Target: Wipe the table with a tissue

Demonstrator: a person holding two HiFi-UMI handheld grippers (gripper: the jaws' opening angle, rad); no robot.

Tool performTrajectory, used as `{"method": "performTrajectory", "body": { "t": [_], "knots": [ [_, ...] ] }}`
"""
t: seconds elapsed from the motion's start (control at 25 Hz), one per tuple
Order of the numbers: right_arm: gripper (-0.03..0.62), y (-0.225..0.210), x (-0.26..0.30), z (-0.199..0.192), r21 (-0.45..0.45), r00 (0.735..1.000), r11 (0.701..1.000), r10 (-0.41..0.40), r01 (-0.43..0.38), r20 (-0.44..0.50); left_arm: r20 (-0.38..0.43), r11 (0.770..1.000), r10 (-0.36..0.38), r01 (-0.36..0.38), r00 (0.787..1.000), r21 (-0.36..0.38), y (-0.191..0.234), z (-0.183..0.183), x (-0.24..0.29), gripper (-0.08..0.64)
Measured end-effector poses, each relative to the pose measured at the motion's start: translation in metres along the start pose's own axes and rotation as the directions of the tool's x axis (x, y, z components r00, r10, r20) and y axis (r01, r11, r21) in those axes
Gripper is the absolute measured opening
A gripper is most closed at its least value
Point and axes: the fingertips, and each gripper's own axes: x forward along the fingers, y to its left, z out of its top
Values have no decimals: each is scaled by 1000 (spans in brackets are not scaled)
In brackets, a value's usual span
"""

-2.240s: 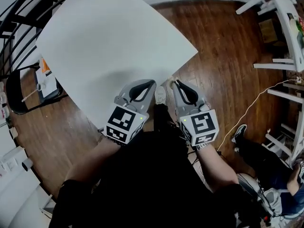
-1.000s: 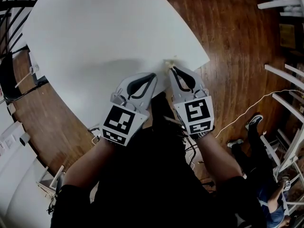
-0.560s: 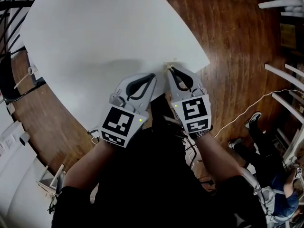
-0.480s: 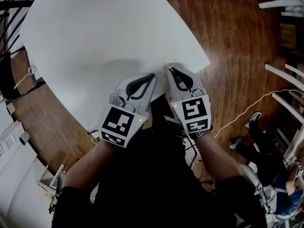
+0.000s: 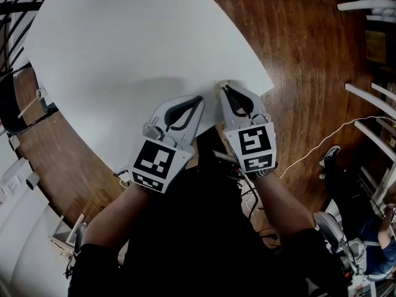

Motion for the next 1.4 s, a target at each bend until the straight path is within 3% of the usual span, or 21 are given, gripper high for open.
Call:
{"method": "performTrajectory", "body": {
  "t": [1.4],
  "knots": [
    [8,-44,-19,13,49,987,987,-156,154,49,30,1000,8,-9,1000,25,3,11,-10,12]
  ]
}}
